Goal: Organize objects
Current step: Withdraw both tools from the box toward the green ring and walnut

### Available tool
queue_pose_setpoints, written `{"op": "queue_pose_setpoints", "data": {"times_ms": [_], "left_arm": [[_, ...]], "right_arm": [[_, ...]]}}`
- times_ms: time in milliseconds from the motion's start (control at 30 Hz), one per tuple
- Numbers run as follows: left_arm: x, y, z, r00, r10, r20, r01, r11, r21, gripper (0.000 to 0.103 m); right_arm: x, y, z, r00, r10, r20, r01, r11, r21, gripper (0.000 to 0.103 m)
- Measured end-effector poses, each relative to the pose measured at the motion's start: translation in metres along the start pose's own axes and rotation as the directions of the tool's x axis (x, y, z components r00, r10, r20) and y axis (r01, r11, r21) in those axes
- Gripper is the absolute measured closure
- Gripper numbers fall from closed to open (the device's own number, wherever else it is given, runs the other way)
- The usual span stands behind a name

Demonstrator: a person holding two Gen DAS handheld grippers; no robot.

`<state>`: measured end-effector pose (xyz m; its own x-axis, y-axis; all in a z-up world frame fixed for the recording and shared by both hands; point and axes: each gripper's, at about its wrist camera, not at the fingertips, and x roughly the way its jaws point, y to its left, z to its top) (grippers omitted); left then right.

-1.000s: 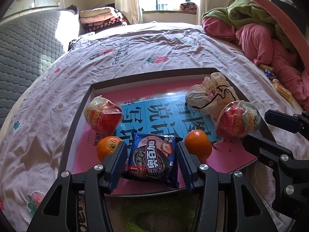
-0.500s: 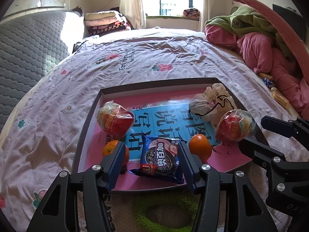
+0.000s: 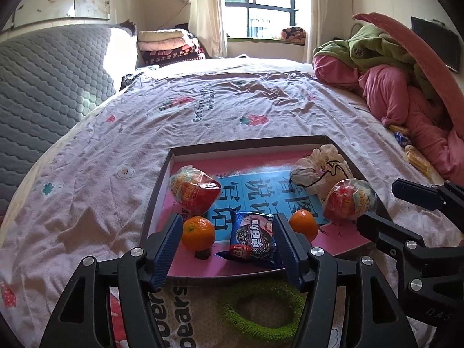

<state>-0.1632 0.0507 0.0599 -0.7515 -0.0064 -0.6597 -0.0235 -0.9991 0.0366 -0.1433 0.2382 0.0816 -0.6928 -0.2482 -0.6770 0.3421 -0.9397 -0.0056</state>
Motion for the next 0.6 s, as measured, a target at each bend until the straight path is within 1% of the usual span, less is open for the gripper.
{"op": "queue_pose_setpoints", "data": {"times_ms": [400,600], "left_arm": [[-0.022,0.007,-0.005,0.999,0.037,0.033,-0.038,0.999,0.015,0.037],[-0.031,0.01,-0.008,0.998,0.047,0.045,-0.048,0.999,0.011,0.037]], "right_arm": [[-0.019,0.014,0.006,0.999,0.006,0.048,-0.005,1.0,-0.024,0.039],[-0.023,0.023,0.004,0.999,0.01,0.047,-0.007,0.999,-0.046,0.039]]}}
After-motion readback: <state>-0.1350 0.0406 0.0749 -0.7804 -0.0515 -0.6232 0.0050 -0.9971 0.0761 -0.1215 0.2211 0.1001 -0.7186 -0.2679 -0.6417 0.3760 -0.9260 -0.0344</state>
